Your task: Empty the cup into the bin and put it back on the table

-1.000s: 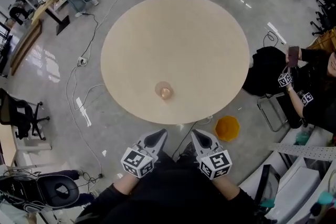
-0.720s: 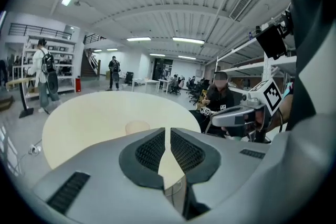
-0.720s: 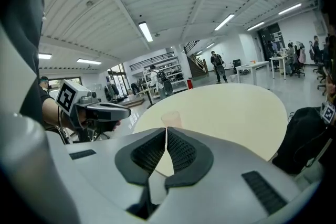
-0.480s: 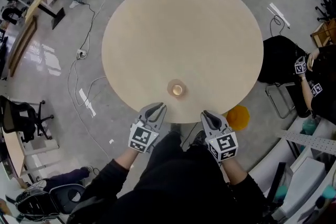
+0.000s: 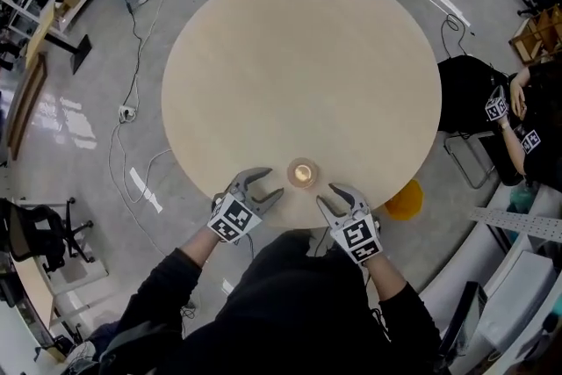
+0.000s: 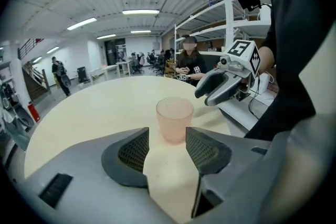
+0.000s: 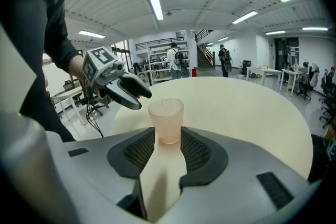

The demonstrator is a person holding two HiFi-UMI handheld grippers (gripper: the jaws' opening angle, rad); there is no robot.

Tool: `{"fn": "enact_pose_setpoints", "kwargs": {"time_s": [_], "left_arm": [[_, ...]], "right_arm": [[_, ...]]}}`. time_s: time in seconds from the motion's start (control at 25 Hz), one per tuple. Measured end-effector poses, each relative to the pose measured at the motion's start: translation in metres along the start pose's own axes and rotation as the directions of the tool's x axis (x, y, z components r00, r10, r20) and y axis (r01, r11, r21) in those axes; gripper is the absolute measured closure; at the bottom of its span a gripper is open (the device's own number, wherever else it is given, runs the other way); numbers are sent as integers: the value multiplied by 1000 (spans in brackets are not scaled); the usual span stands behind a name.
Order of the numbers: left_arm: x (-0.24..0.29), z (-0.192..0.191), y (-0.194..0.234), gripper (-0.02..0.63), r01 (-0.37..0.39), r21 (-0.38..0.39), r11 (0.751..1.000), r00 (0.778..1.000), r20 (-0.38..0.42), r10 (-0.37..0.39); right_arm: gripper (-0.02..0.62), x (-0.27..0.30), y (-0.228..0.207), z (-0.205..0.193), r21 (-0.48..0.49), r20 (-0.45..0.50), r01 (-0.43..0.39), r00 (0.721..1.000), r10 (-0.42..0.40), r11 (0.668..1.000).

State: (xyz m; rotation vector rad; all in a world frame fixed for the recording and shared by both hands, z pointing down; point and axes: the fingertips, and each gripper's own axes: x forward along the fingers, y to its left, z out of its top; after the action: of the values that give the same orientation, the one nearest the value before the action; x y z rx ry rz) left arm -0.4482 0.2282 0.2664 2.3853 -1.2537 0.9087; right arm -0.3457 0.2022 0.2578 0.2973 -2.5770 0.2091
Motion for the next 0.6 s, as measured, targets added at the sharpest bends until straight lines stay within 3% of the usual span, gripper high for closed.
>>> {"fn": "enact_pose_setpoints", "kwargs": {"time_s": [0.12, 0.32, 0.6], "left_arm": [[14, -9, -3, 388, 99, 107, 989, 993, -67, -93], [33, -9, 2, 388, 191, 282, 940, 978, -134, -159], [50, -21, -4, 374, 286, 391, 875, 954, -206, -219]], "right_arm": [[419, 15, 5, -9, -73, -58, -12, 998, 8, 997], [378, 29, 5, -18, -127, -123, -32, 992, 16, 991], [368, 42, 2, -21, -126, -127, -4, 992, -12, 992]]}}
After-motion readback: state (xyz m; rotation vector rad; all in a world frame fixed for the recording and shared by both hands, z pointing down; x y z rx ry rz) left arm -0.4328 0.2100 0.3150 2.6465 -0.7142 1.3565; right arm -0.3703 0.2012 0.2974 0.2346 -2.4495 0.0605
